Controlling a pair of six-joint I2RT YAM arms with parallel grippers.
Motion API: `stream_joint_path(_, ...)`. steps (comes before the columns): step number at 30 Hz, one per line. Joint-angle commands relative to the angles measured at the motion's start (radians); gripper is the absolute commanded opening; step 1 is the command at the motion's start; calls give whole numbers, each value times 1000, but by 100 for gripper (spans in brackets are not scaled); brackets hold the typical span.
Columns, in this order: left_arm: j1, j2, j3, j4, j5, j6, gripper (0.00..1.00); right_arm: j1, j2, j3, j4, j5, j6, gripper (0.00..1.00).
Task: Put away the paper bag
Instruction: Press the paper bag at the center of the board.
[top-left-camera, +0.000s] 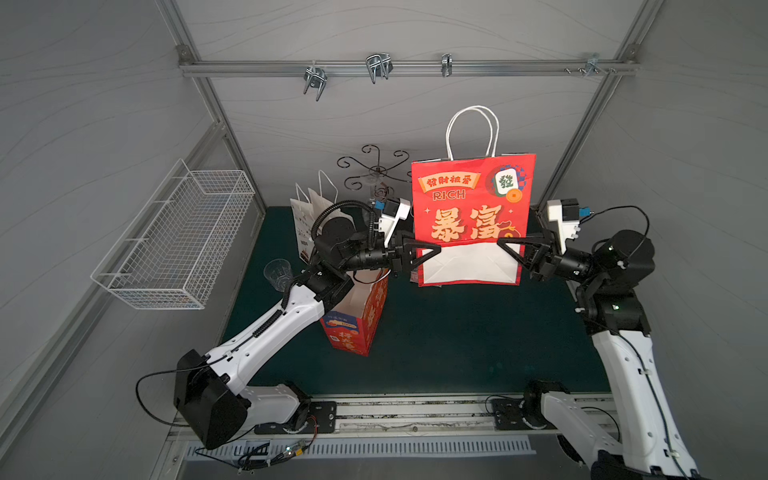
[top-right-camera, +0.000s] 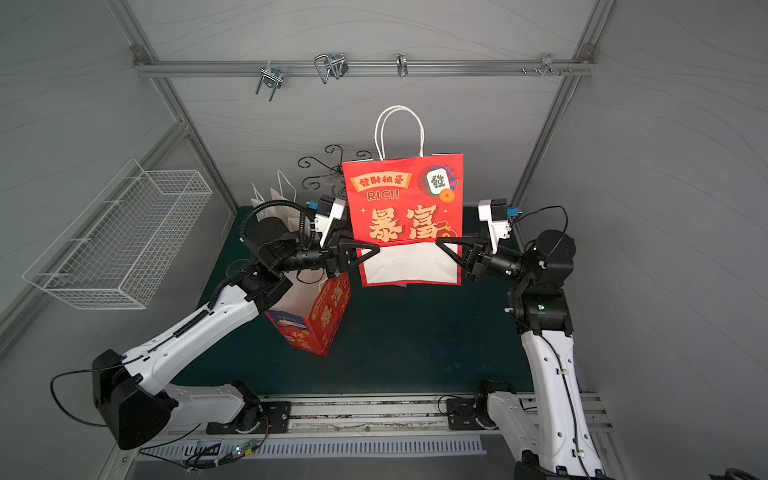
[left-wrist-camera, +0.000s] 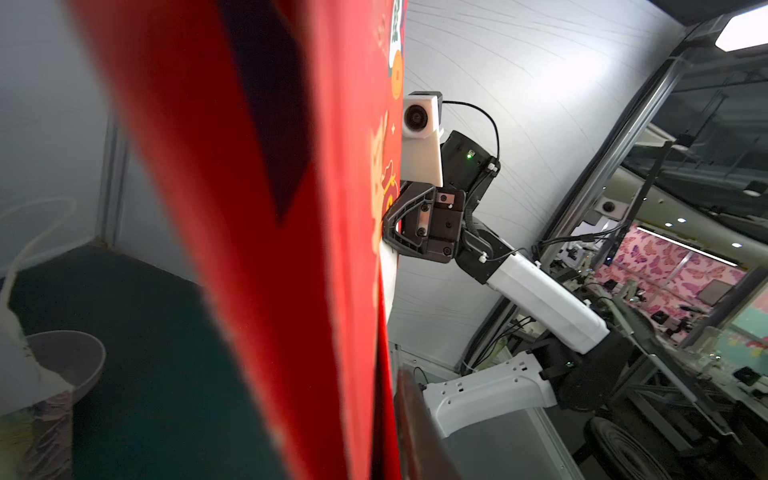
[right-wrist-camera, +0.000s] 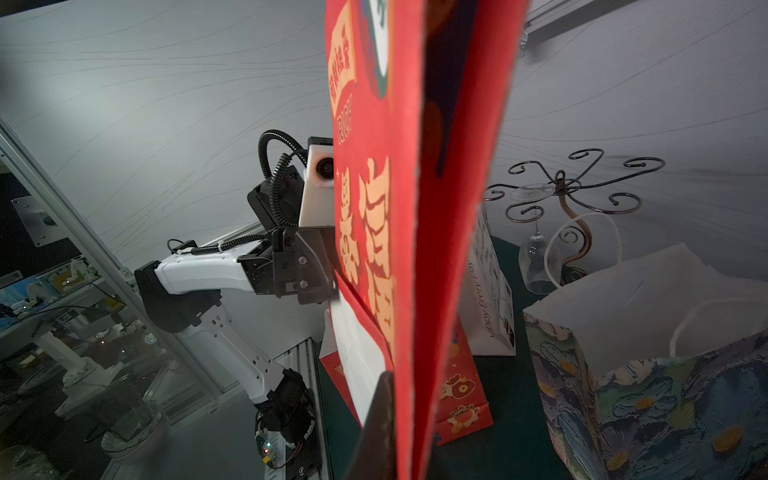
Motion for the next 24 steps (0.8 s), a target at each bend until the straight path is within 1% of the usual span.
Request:
stream_joint_path(1,-7,17,45,61,-7,-36,29,5,-20,18,-51,-12,-53,0)
stream_joint_path(2,-6,18,47,78,-11,-44,29,6,-24,17,-78,-13,-75,0)
stream_joint_path(3,-6,20,53,91,-18,-50,27,6,-30,15,-98,-12,-88,0)
stream_joint_path(4,-6,20,57,99,-24,-56,21,5,-34,12,-105,-12,-91,0)
stream_joint_path(6,-7,20,60,120,-30,-60,2,5,-38,4,-111,-6,-88,0)
stream_joint_path(7,-5,20,60,128,-32,-61,0,6,-37,3,-111,-6,-87,0)
stream_joint_path(12,-6,24,70,138,-34,-69,0,4,-37,1,-133,-11,-101,0)
stream_joint_path(13,-5,24,74,138,-36,-70,3,4,-38,1,-139,-12,-107,0)
stream_joint_path(14,-6,25,80,138,-40,-70,14,4,-38,1,-148,-12,-112,0)
stream_joint_path(15,-6,24,84,138,-48,-69,20,4,-38,-1,-154,-12,-116,0)
stream_joint_path(17,-7,22,91,140,-56,-65,22,4,-38,-2,-159,-12,-119,0)
stream_joint_path(19,-6,21,95,140,-55,-59,16,4,-36,-2,-161,-14,-119,0)
stream_joint_path(21,-6,20,96,142,-57,-56,1,4,-36,-1,-165,-16,-119,0)
stream_joint_path(24,-6,20,95,148,-60,-53,0,4,-37,1,-172,-18,-120,0)
